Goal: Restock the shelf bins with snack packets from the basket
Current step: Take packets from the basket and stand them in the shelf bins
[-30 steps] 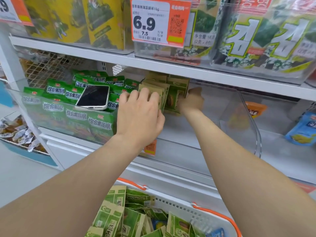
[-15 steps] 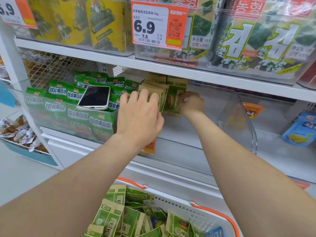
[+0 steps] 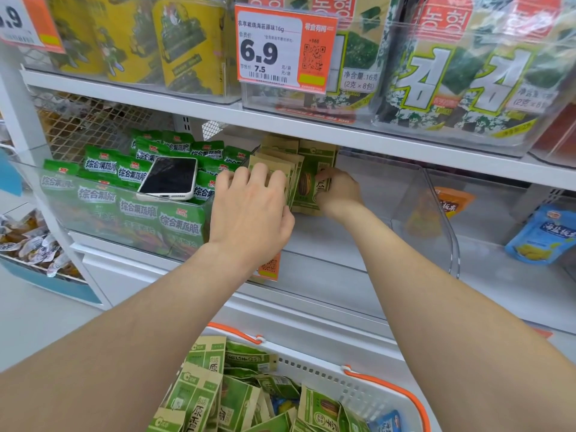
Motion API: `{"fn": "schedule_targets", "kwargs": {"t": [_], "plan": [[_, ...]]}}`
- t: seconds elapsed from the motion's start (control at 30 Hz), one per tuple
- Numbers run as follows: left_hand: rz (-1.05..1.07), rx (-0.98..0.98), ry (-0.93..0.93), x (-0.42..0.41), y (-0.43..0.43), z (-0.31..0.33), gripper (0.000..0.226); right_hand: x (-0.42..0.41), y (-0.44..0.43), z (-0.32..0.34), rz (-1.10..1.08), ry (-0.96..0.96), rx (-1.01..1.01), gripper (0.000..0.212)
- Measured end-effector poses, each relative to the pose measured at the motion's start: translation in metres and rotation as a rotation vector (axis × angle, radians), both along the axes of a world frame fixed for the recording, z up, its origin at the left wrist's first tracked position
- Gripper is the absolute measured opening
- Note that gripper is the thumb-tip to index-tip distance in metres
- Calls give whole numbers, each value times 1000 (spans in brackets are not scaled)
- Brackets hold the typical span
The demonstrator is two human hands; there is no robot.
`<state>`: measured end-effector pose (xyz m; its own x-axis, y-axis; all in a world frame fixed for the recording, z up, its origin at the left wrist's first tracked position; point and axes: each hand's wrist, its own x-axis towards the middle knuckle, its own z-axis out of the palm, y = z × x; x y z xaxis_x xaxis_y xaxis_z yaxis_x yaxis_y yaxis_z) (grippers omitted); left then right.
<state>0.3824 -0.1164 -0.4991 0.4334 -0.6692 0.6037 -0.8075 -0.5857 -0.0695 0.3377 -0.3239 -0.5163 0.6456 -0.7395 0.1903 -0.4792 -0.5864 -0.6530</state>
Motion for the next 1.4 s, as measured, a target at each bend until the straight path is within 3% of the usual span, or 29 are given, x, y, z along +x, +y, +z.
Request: {"fn": "schedule_targets", "kwargs": {"t": [0.3,0.53,0.67,0.77,0.83,0.9,1.0,1.2,1.3,1.4], "plan": [[-9,6,10,1,-1,-1,31,2,3,2,-25,1,49,47],[-64,-17,34,1,6,3,45,-6,11,14,-59,198,5,39],[-223,-79,130,-5,16,10,39,-30,35,31,67,280,-176,19],[-342,-156,154,-15,32,23,23,-59,68,48,85,216,-385,24],[-285,-200,93,-26,46,33,15,-77,94,61,77,138,-518,30],[-136,-216,230,-32,59,37,19,-93,121,65,194,54,-606,31],[8,25,561,-34,81,32,39,-115,160,58,492,160,-696,29],[14,940,634,-43,114,-10,23,-122,218,1,876,818,-664,9],[53,1121,766,-43,120,-43,25,-121,240,-25,905,1087,-618,21],[23,1248,643,-44,127,-86,29,-118,257,-37,942,1123,-619,26]]}}
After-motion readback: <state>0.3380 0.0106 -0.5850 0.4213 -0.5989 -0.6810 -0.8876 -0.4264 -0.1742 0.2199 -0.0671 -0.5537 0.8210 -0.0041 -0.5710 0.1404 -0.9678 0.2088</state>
